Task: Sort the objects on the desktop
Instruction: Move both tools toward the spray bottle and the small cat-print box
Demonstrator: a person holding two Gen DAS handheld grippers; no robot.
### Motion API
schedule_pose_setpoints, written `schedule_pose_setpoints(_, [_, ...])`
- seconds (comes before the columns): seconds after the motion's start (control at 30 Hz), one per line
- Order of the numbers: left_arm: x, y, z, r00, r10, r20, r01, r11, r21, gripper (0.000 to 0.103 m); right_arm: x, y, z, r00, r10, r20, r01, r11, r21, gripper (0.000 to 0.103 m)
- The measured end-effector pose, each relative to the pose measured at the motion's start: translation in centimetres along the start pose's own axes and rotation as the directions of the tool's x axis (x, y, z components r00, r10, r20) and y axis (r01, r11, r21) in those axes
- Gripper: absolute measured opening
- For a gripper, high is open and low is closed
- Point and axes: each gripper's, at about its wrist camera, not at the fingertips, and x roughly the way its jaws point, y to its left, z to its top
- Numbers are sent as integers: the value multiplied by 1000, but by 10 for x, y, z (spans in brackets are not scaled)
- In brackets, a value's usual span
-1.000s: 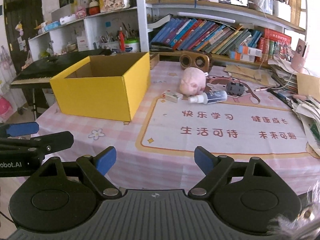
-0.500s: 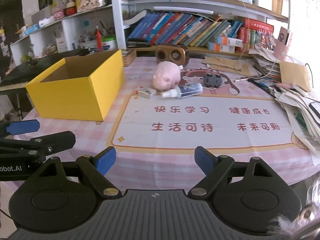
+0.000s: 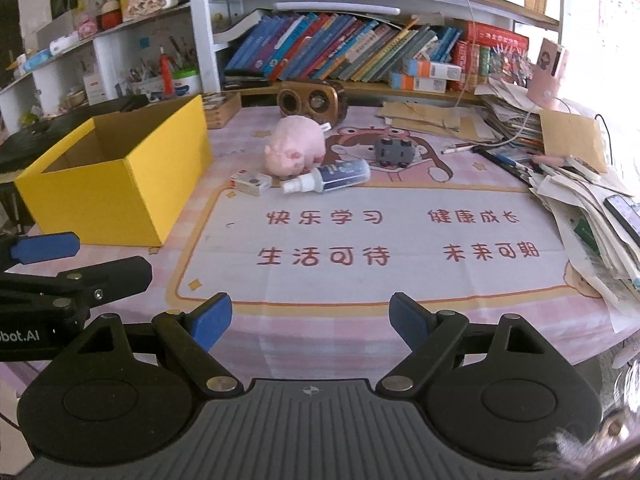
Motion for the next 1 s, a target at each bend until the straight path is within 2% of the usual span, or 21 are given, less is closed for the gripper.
schedule_pose_setpoints(0.53, [53,-21,20,999,20,-30,-22,998,-54,96,40,-43,29,998,13,-54,-14,999,-31,85])
schedule_pose_setpoints(1.0, [103,-41,48,992,120,-42,-124,985,-121,96,97,-89,77,991,100,-86,-109,989,-104,85])
